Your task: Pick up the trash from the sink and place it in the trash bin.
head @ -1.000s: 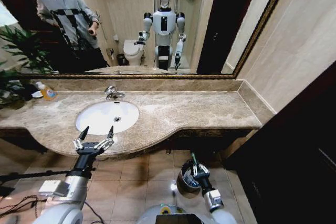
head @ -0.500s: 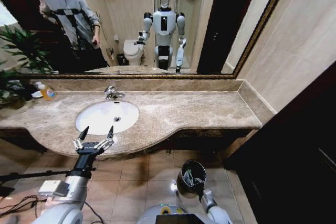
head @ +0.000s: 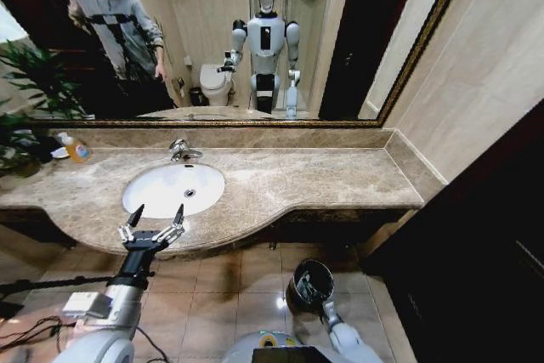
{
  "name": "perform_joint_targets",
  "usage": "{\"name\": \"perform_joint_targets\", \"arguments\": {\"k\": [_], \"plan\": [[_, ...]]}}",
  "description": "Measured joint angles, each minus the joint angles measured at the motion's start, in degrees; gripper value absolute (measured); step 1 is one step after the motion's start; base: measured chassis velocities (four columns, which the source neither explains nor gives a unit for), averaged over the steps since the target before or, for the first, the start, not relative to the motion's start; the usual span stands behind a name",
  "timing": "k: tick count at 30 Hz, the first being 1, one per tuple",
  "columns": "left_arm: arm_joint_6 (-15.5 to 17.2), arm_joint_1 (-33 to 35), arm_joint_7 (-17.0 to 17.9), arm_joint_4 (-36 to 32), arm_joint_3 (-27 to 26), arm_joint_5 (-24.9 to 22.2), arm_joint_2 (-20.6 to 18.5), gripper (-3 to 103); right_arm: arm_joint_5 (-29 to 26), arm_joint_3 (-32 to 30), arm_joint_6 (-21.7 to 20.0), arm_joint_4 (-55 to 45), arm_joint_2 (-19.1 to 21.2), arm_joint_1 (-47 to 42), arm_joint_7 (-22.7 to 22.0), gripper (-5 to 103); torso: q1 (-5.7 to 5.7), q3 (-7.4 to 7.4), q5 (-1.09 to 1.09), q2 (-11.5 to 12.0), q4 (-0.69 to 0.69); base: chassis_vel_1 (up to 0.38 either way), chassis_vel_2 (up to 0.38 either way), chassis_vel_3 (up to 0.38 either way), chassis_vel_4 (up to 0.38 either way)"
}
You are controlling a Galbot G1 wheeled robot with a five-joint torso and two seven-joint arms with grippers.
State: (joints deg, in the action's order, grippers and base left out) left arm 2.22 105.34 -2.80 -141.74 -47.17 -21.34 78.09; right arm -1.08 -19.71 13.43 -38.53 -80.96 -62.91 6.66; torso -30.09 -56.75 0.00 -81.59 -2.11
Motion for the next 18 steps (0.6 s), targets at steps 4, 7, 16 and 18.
{"name": "perform_joint_targets", "arguments": {"k": [4, 7, 16, 18], "plan": [[0.0, 0.0, 0.0, 0.0, 0.0, 0.0, 0.0, 100, 0.04, -0.25, -0.28, 3.22, -0.49, 2.24, -0.23, 8, 0.0, 0.0, 0.01, 0.0, -0.01, 0.0, 0.0, 0.0, 0.0], [0.0, 0.0, 0.0, 0.0, 0.0, 0.0, 0.0, 100, 0.37, -0.61, -1.28, 3.96, -0.62, 3.15, -0.64, 9, 0.0, 0.0, 0.0, 0.0, 0.0, 0.0, 0.0, 0.0, 0.0], [0.0, 0.0, 0.0, 0.0, 0.0, 0.0, 0.0, 100, 0.42, -0.79, -1.6, 2.71, 0.59, 2.28, -0.86, 41, 0.0, 0.01, 0.01, 0.0, 0.0, 0.0, 0.0, 0.0, 0.0], [0.0, 0.0, 0.0, 0.0, 0.0, 0.0, 0.0, 100, 0.39, -0.86, -1.6, 2.36, 0.76, 1.94, -0.85, 48, 0.0, 0.01, 0.0, 0.0, 0.0, 0.0, 0.0, 0.0, 0.0]]}}
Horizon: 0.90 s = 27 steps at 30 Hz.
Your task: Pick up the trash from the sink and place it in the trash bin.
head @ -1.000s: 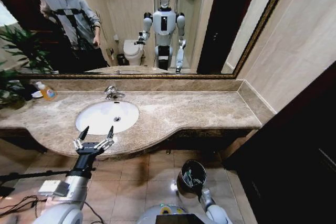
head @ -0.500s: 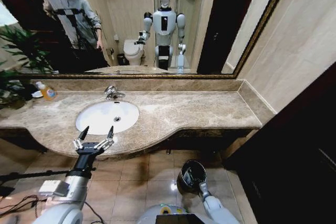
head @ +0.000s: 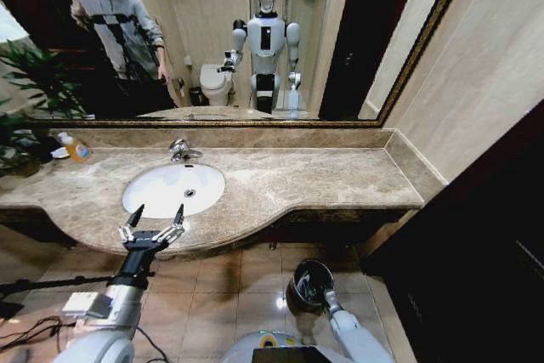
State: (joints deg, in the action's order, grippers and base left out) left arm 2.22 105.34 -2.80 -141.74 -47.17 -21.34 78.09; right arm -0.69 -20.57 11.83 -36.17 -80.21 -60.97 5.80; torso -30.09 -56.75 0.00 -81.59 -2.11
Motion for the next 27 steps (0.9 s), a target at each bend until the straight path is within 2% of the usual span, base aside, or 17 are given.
{"name": "perform_joint_targets", "arguments": {"k": [2, 3, 4, 6, 8, 9, 12, 18, 20, 21, 27], "plan": [[0.0, 0.0, 0.0, 0.0, 0.0, 0.0, 0.0, 100, -0.03, -0.17, 0.0, -0.51, 0.07, -0.4, -0.03, 48, 0.0, 0.0, 0.0, 0.0, 0.0, 0.0, 0.0, 0.0, 0.0], [0.0, 0.0, 0.0, 0.0, 0.0, 0.0, 0.0, 100, 0.12, -0.4, -0.01, -1.21, 0.12, -0.86, -0.52, 65, 0.0, 0.0, 0.01, -0.01, 0.0, 0.0, 0.0, 0.0, 0.0], [0.0, 0.0, 0.0, 0.0, 0.0, 0.0, 0.0, 100, 0.47, -0.63, -0.06, -2.03, 0.21, -1.29, -1.26, 70, 0.0, 0.0, 0.01, -0.01, 0.0, 0.0, 0.0, 0.0, 0.0], [0.0, 0.0, 0.0, 0.0, 0.0, 0.0, 0.0, 100, 0.68, -0.76, -0.14, -2.74, 0.33, -1.62, -1.72, 70, 0.01, 0.0, 0.01, -0.01, 0.0, 0.0, 0.0, 0.0, 0.0], [0.0, 0.0, 0.0, 0.0, 0.0, 0.0, 0.01, 100, 0.83, -1.01, -0.78, -5.62, 0.96, -3.09, -2.35, 81, 0.01, 0.0, 0.01, -0.01, 0.0, 0.0, 0.0, 0.0, 0.0], [0.0, 0.0, 0.0, 0.0, 0.0, 0.0, 0.01, 100, 0.83, -1.01, -0.78, -5.62, 0.96, -3.09, -2.35, 81, 0.01, 0.0, 0.01, -0.01, 0.0, 0.0, 0.0, 0.0, 0.0], [0.0, 0.0, 0.0, 0.0, 0.0, 0.0, 0.0, 100, 0.81, -1.61, -1.5, -10.25, 1.75, -5.58, -3.09, 96, 0.01, 0.0, 0.01, -0.01, 0.0, 0.0, 0.0, 0.0, 0.0], [0.0, 0.0, 0.0, 0.0, 0.0, 0.0, 0.0, 100, -1.19, -2.41, -4.12, -19.53, 2.88, -10.46, -3.39, 100, 0.01, 0.0, 0.01, -0.01, 0.0, 0.0, 0.0, 0.0, 0.0], [0.0, 0.0, 0.0, 0.0, 0.0, 0.0, 0.0, 100, -2.49, -4.4, -5.66, -27.76, 3.28, -14.5, -3.39, 100, 0.01, 0.0, 0.01, -0.01, 0.0, 0.0, 0.0, 0.0, 0.0], [0.0, 0.0, 0.0, 0.0, 0.0, 0.0, 0.0, 100, -2.49, -4.4, -5.66, -27.76, 3.28, -14.5, -3.39, 100, 0.01, 0.0, 0.01, -0.01, 0.0, 0.0, 0.0, 0.0, 0.0], [0.0, 0.0, 0.0, 0.0, 0.0, 0.0, 0.0, 100, -4.87, -10.92, -5.54, -44.81, 3.15, -23.66, -4.37, 100, 0.01, 0.0, 0.01, -0.01, 0.0, 0.0, 0.0, 0.0, 0.0]]}}
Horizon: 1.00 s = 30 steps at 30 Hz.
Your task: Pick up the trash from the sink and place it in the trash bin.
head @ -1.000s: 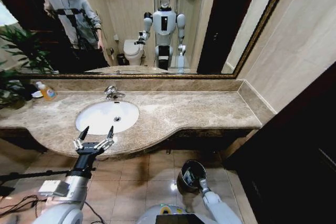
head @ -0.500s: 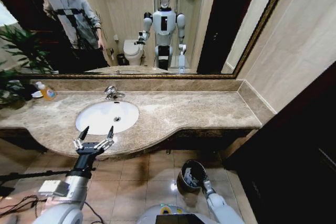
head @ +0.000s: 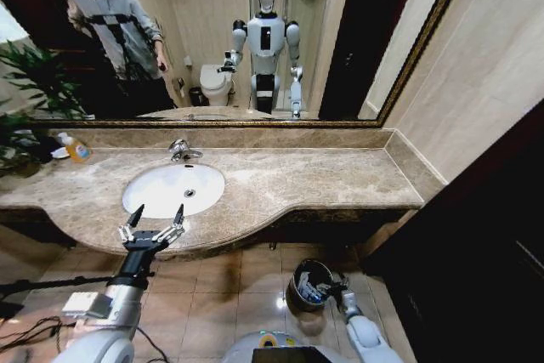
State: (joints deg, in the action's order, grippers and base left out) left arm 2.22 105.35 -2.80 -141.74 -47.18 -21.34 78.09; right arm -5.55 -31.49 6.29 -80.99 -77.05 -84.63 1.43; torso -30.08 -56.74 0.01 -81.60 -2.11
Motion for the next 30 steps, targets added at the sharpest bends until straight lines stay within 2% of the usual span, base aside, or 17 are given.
{"name": "perform_joint_targets", "arguments": {"k": [2, 4, 5, 8, 10, 13, 23, 30], "plan": [[0.0, 0.0, 0.0, 0.0, 0.0, 0.0, 0.0, 100, -0.41, -0.63, -0.11, -1.97, -0.1, -0.91, -0.14, 100, 0.0, 0.0, 0.01, 0.0, 0.0, 0.0, 0.0, 0.0, 0.0], [0.0, 0.0, -0.01, 0.0, 0.01, 0.0, 0.0, 100, -1.77, -3.38, -0.33, -10.27, -0.99, -5.07, -0.91, 100, 0.0, 0.0, -0.03, 0.0, -0.01, 0.0, 0.0, 0.0, 0.0], [0.0, 0.0, -0.01, 0.0, 0.01, 0.0, 0.0, 100, -1.77, -3.38, -0.33, -10.27, -0.99, -5.07, -0.91, 100, 0.0, 0.0, -0.03, 0.0, -0.01, 0.0, 0.0, 0.0, 0.0], [0.0, 0.0, 0.0, 0.0, 0.0, 0.0, 0.0, 100, -2.15, -6.15, -0.27, -21.56, -4.34, -11.74, -1.37, 100, 0.0, 0.0, -0.02, 0.0, 0.0, 0.0, 0.0, 0.0, 0.0], [0.0, 0.0, 0.0, 0.0, 0.0, 0.0, 0.0, 100, -2.15, -6.51, -0.26, -24.33, -5.23, -13.34, -1.38, 100, 0.0, 0.0, -0.01, 0.0, 0.01, 0.0, 0.0, 0.0, 0.0], [0.0, 0.0, 0.0, 0.0, 0.0, 0.0, 0.0, 100, -1.41, -6.7, -0.33, -34.87, -8.05, -18.65, -1.51, 100, 0.0, 0.0, -0.02, 0.0, 0.01, 0.0, 0.0, 0.0, 0.0], [0.0, 0.0, 0.0, 0.0, 0.0, 0.0, 0.0, 100, 3.51, -5.08, -1.27, -50.69, -12.67, -21.77, -2.13, 100, 0.0, 0.0, -0.02, 0.0, 0.0, 0.0, 0.0, 0.0, 0.0], [0.0, 0.0, 0.0, 0.0, 0.0, 0.0, 0.0, 100, 3.44, -2.55, -5.4, -58.35, -13.22, -20.34, -1.8, 100, -0.01, 0.0, -0.02, 0.0, 0.0, 0.0, 0.0, 0.0, 0.0]]}}
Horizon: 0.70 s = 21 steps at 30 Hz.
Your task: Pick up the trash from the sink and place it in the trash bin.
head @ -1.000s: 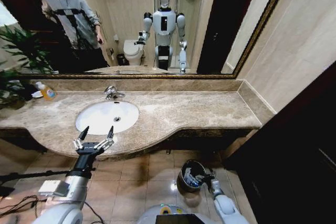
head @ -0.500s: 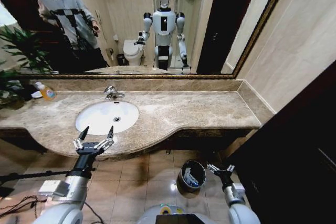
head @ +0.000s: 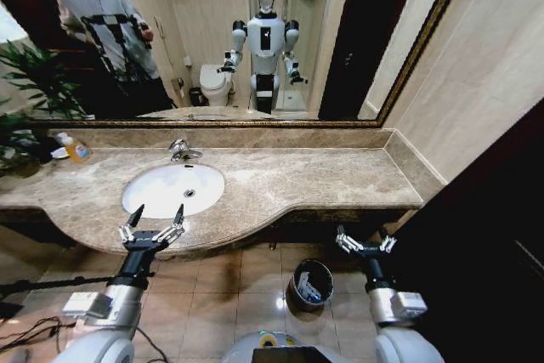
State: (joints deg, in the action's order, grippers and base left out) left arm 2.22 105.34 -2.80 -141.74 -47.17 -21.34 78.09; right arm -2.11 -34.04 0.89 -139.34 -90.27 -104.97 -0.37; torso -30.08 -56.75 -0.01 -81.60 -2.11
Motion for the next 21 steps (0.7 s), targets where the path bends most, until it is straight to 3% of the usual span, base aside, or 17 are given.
{"name": "perform_joint_targets", "arguments": {"k": [21], "plan": [[0.0, 0.0, 0.0, 0.0, 0.0, 0.0, 0.0, 100, 0.97, 2.2, -4.51, -2.39, 0.42, 1.57, -0.43, 100, 0.0, 0.0, 0.01, 0.0, 0.0, 0.0, 0.0, 0.0, 0.0]]}}
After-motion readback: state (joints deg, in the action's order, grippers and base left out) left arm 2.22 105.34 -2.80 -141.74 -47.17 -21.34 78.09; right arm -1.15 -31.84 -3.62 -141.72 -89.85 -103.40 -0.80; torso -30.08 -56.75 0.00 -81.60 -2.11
